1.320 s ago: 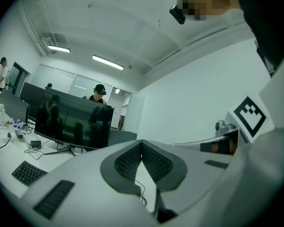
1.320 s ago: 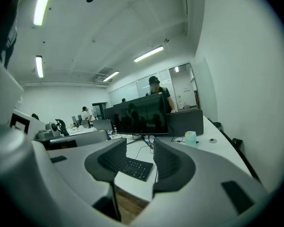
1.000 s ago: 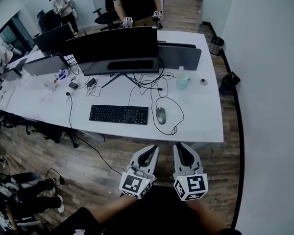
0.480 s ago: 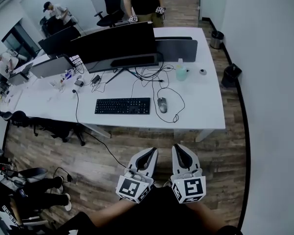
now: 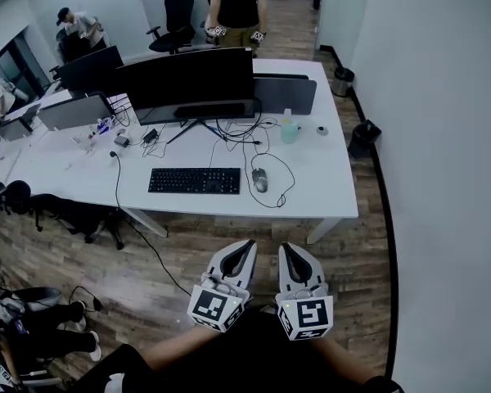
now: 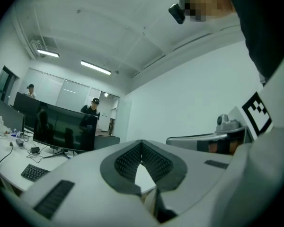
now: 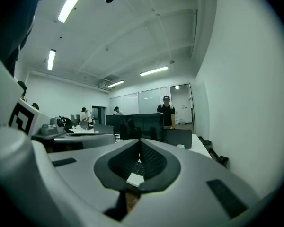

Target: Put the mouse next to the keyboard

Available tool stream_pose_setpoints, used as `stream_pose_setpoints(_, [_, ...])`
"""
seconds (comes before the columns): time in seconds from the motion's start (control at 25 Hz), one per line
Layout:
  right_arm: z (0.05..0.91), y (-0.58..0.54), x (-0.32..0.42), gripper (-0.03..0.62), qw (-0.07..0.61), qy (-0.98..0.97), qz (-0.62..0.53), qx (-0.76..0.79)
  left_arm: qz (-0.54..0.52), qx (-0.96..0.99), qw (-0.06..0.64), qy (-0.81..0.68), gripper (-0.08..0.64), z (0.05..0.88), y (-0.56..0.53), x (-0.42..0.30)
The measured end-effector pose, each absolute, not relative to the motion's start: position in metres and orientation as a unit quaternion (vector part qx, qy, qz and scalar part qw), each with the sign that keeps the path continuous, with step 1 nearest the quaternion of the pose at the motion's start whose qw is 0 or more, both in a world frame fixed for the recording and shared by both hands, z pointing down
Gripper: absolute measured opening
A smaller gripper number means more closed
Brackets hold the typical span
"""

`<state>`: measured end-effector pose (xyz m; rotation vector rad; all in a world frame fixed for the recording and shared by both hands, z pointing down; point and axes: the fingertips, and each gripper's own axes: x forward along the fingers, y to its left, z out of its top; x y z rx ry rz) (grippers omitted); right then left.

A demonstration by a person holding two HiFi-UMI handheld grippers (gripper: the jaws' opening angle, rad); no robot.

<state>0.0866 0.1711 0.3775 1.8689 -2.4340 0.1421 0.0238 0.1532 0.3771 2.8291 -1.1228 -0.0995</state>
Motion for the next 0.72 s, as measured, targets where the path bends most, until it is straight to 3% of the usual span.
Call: stream_pose_setpoints(0.72, [0.399,0.202,0.095,0.018,0.040,-0.777,0.055,0.626,-0.031,0.934,0.061,-0.352,0.003,0.397,0.194,0.029])
